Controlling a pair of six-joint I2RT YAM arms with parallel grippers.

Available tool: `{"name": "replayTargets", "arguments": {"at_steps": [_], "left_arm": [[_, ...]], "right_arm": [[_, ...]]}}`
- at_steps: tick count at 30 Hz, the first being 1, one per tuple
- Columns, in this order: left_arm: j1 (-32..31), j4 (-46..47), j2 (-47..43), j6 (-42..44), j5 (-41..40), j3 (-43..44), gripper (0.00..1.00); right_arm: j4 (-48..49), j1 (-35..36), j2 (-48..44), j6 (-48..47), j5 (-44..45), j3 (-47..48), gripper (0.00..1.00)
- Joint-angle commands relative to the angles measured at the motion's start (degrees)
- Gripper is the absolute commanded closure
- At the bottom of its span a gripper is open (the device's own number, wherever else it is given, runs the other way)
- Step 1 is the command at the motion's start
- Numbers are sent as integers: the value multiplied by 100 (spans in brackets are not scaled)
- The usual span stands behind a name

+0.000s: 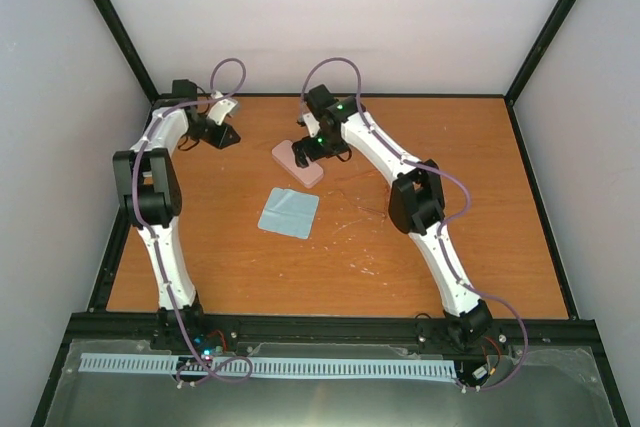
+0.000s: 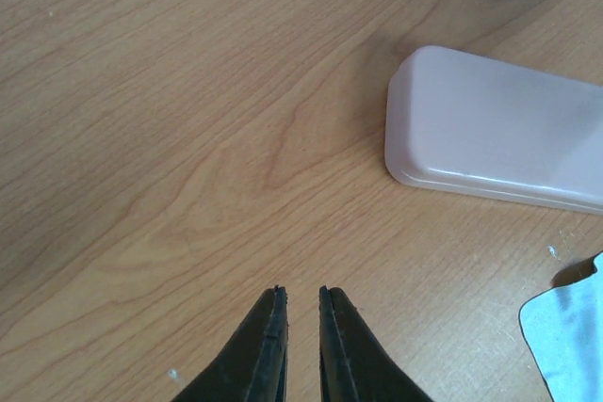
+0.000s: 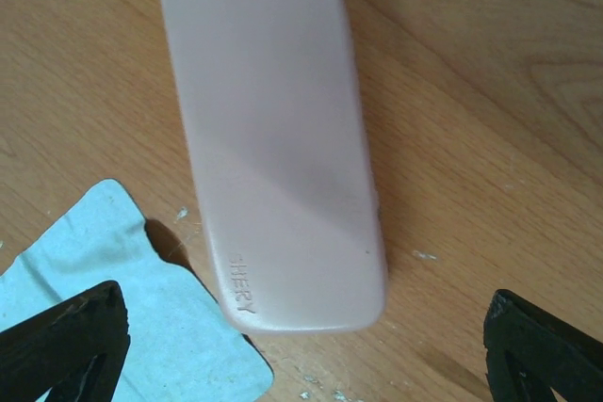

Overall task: Organize the sunglasses
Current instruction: Pick up the sunglasses case from the center of the board.

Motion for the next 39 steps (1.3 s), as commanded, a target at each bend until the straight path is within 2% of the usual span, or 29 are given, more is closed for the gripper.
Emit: {"name": "replayTargets", "arguments": {"at_steps": [1, 5, 17, 32, 39], "left_arm": [[-29, -109, 105, 203, 140, 329, 86], [-29, -157, 122, 271, 168, 338, 87], [-29, -153, 107, 260, 256, 362, 86], [-30, -135, 121, 190, 379, 341, 86], [-29, -157, 109, 191, 423, 304, 86]], "right_arm": [[115, 238, 196, -632, -42, 119, 0], [153, 283, 288, -890, -189, 104, 0], [143, 292, 513, -829, 384, 52, 0], [149, 292, 733, -745, 357, 101, 0], [173, 292, 795, -729, 341, 126, 8]]}}
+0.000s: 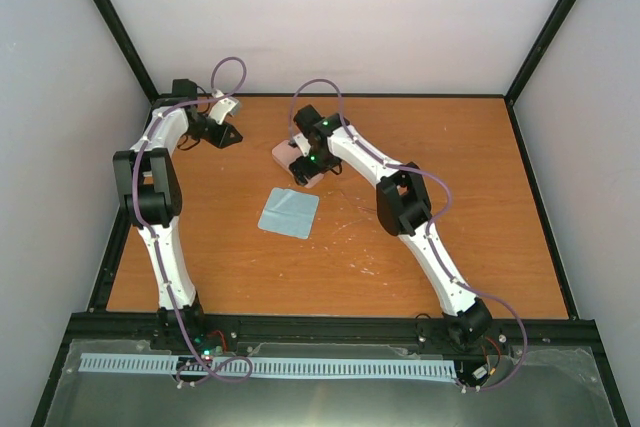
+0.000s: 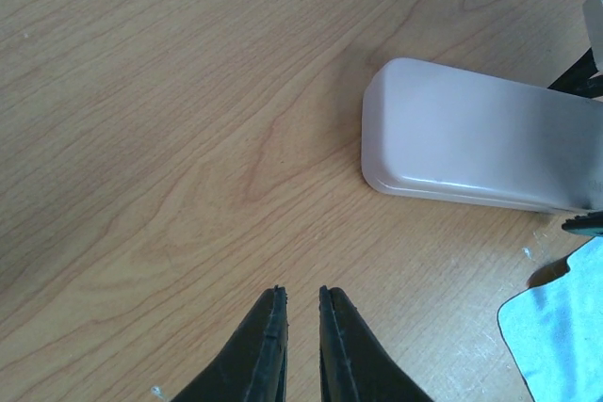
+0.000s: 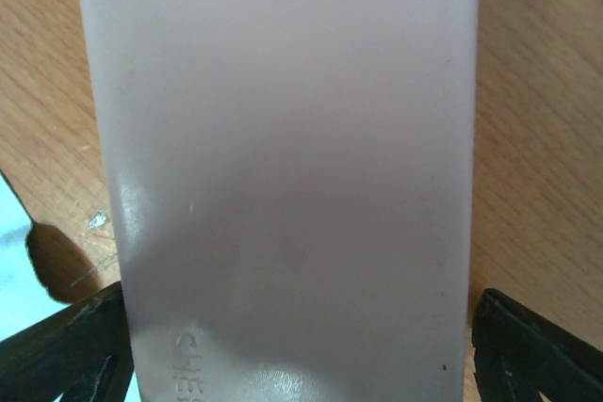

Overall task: Organize the sunglasses
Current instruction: Pick up the sunglasses case from the center of the board.

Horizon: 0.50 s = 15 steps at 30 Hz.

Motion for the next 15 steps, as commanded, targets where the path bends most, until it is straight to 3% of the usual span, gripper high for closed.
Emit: {"name": "replayTargets", "arguments": {"at_steps": [1, 8, 11, 15], "left_arm": [[-3, -64, 55, 56, 171, 188, 86], [-7, -68, 61, 42, 236, 169, 86], [-20, -100, 46, 35, 348, 170, 86], [-112, -169, -87, 115, 817, 61, 86]], "right_arm": [[29, 19, 109, 4, 24, 128, 11], [1, 19, 63, 21, 17, 141, 39], [1, 19, 20, 20, 69, 126, 62], [47, 11, -137, 33, -61, 107, 74]]}}
